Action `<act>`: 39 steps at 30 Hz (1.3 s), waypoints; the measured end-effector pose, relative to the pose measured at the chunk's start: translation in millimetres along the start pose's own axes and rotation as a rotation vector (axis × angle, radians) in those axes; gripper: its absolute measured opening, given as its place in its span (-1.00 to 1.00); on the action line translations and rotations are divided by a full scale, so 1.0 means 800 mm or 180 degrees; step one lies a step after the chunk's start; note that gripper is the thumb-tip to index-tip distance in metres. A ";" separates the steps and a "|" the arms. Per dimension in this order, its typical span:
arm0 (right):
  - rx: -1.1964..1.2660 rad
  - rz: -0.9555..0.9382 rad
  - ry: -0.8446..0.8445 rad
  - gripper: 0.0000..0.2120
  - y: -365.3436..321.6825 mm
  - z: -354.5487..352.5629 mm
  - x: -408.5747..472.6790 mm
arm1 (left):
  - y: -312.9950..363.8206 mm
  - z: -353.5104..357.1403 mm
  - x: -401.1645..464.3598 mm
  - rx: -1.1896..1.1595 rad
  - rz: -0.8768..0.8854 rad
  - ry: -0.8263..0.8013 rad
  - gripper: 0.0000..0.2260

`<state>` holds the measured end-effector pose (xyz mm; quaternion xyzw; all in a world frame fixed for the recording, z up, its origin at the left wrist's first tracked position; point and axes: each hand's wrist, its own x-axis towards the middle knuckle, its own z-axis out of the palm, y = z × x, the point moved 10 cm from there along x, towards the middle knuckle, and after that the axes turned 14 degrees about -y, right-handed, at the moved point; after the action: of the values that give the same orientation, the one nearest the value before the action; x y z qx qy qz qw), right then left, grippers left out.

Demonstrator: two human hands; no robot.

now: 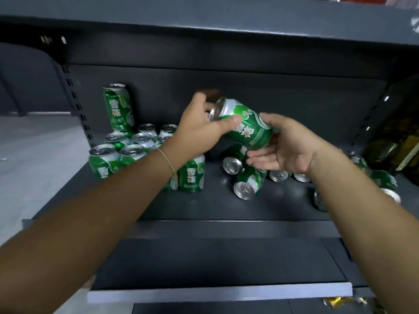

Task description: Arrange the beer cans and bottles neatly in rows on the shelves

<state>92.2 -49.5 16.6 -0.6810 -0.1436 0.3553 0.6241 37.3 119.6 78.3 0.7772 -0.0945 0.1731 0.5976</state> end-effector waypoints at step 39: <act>-0.1511 -0.1050 0.0613 -0.54 -0.096 0.227 0.261 | -0.079 -0.286 -0.022 0.2198 -0.1955 -0.0175 -0.75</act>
<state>138.4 233.7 31.6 -0.8058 -0.2714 0.1395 0.5075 7.7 355.5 66.8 0.9270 0.1875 -0.0113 0.3246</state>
